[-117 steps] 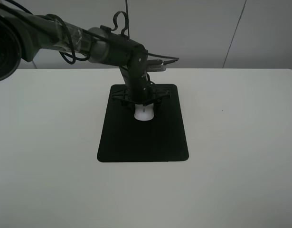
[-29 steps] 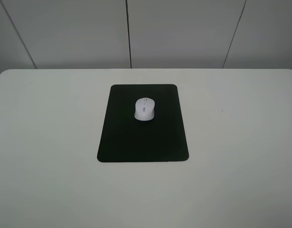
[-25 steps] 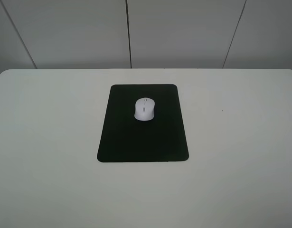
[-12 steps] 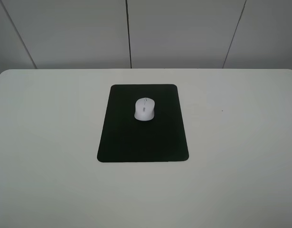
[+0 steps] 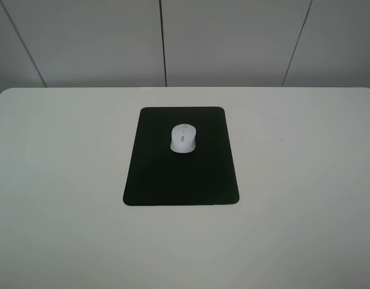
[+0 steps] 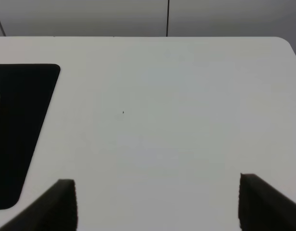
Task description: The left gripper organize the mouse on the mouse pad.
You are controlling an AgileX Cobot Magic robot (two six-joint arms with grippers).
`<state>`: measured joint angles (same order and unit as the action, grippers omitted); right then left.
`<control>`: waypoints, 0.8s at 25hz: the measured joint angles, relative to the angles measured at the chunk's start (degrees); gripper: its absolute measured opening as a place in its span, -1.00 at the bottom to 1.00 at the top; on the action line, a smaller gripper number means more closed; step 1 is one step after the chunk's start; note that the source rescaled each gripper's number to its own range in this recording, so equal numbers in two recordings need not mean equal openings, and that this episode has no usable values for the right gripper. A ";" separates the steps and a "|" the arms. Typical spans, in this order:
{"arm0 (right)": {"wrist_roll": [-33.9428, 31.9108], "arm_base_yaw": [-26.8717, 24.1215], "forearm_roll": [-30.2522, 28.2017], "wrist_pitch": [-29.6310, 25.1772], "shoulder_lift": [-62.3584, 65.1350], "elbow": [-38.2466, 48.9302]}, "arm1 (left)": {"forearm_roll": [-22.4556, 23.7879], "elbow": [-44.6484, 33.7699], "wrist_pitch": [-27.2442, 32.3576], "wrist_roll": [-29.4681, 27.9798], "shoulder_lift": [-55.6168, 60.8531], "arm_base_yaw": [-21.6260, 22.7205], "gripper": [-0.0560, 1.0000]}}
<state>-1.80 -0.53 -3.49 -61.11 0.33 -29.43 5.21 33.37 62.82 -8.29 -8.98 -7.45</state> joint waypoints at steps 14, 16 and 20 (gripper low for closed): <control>0.00 0.00 0.00 0.00 0.00 0.00 | -1.10 -4.31 -1.51 3.33 9.37 0.00 -0.04; 0.00 0.00 0.00 0.00 0.00 0.00 | -1.30 -4.31 -1.51 4.43 9.37 0.00 -0.04; 0.00 0.00 0.00 0.00 0.00 0.00 | -1.77 -4.31 -1.51 5.92 9.37 0.00 -0.04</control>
<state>-1.80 -0.53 -3.49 -61.11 0.33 -29.43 3.44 29.06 61.31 -2.37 0.38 -7.45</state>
